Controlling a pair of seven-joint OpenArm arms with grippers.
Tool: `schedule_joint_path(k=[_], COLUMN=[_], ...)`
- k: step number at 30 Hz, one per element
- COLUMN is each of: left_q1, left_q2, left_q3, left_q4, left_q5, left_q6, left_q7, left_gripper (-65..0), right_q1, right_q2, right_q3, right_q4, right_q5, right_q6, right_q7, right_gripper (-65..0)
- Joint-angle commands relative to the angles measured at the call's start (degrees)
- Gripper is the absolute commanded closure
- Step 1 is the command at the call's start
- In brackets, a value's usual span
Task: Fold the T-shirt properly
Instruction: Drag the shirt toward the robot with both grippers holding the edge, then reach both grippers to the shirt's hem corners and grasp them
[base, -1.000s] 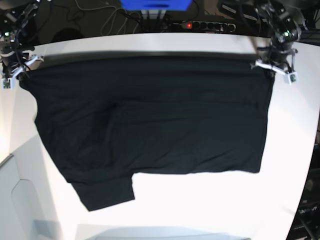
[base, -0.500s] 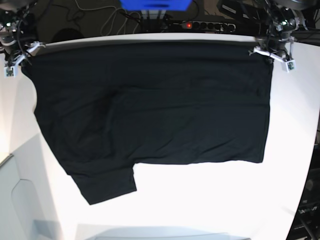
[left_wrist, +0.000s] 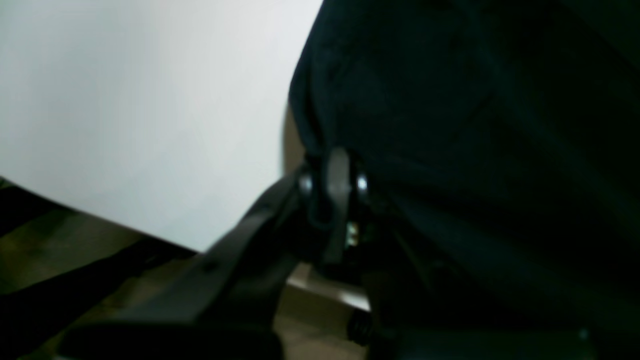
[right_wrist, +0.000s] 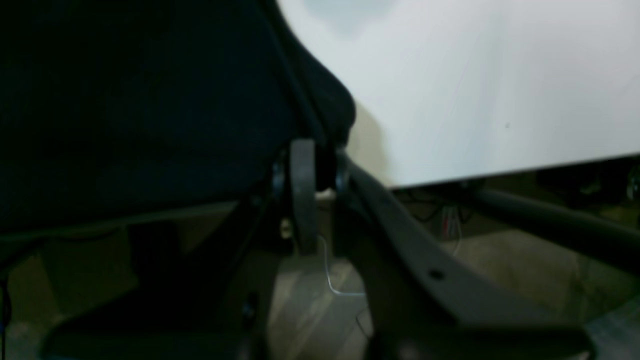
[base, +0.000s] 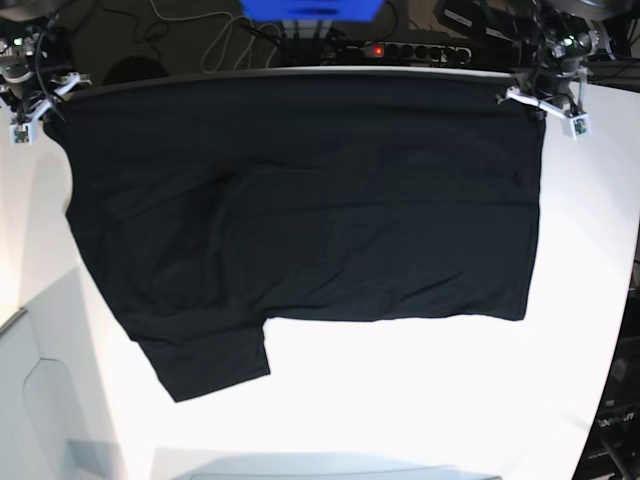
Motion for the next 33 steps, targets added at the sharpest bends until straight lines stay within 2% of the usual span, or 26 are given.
schedule_joint_path(k=[1, 4, 8, 11, 14, 18, 25, 31, 33], left_q1=[0.4, 0.4, 0.4, 0.4, 0.4, 0.4, -1.9, -11.4, -15.4], left_q2=[-0.6, -0.6, -0.6, -0.6, -0.6, -0.6, 1.0, 0.5, 0.5], left_q3=[-0.5, -0.5, -0.5, -0.5, -0.5, -2.1, -9.5, -12.1, -11.9], left_q4=[0.8, 0.8, 1.2, 1.5, 1.5, 2.2, 9.1, 10.2, 10.2], left_q5=[0.0, 0.0, 0.0, 0.0, 0.0, 0.0, 0.0, 0.3, 0.6], left_q6=[0.3, 0.3, 0.3, 0.3, 0.3, 0.3, 0.3, 0.3, 0.3], left_q7=[-1.0, -0.9, 1.8, 2.9, 2.9, 3.1, 2.8, 2.8, 3.1], left_gripper=[-0.5, -2.1, -13.4, -22.1, -25.4, -29.3, -44.8, -45.9, -46.1], right_q1=[-0.2, -0.2, -0.2, -0.2, -0.3, 0.1, 3.4, 12.1, 16.1], right_q2=[0.9, 0.9, 0.9, 0.9, 0.9, 1.0, 1.0, 1.0, 1.0], right_q3=[0.5, 0.5, 0.4, 0.4, 0.4, 0.8, 1.0, 0.2, -2.3], right_q4=[0.7, 0.7, 0.7, 0.8, 0.9, 1.3, 3.9, 5.1, 5.1], right_q5=[-0.1, -0.1, -0.1, -0.1, -0.1, 0.0, 0.0, 0.0, -0.1], right_q6=[0.0, 0.0, 0.0, 0.0, 0.0, 0.0, 0.0, 0.0, 0.0], right_q7=[0.9, 0.9, 0.9, 0.9, 0.9, 0.9, 0.9, 0.5, 0.4], right_gripper=[0.0, 0.0, -0.7, -10.2, -21.1, -30.0, -31.0, -31.0, -31.0])
